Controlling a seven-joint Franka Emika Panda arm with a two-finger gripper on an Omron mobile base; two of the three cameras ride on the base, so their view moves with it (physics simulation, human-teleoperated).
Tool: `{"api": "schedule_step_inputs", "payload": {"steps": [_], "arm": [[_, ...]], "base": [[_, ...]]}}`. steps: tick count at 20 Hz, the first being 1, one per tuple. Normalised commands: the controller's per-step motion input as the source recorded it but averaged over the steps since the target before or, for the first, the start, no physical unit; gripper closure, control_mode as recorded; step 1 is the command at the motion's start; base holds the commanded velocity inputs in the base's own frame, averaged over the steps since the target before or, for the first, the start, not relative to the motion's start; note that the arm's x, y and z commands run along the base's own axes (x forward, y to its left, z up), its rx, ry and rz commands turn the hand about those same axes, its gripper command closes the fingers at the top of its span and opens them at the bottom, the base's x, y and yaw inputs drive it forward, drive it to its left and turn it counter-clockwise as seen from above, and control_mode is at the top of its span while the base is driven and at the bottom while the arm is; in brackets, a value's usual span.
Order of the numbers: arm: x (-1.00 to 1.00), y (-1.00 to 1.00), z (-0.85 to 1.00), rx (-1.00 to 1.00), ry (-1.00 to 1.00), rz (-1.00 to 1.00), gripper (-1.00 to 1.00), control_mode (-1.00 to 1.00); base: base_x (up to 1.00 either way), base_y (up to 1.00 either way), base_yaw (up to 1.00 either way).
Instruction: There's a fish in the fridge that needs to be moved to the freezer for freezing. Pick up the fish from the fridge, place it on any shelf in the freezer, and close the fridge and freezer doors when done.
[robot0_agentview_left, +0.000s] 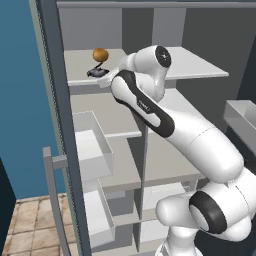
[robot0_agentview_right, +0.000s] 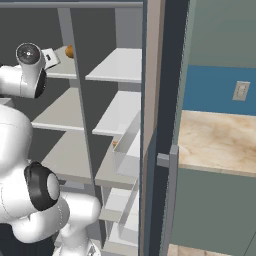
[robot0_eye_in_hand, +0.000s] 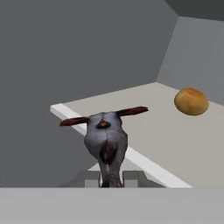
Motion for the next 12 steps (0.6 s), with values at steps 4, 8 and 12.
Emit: {"api": "schedule_step_inputs", "payload": {"steps": [4,8,12], "arm": [[0.46,0.05,0.0,-0.02,0.0,0.0,1.0,-1.0],[0.53,0.16,-0.08,-0.07,0.01,0.0,1.0,-1.0],[0.51,0.23,-0.24,-0.1,0.04,0.0,1.0,-1.0]], "base": [[0.0,0.0,0.0],[0.0,0.0,0.0],[0.0,0.0,0.0]]}}
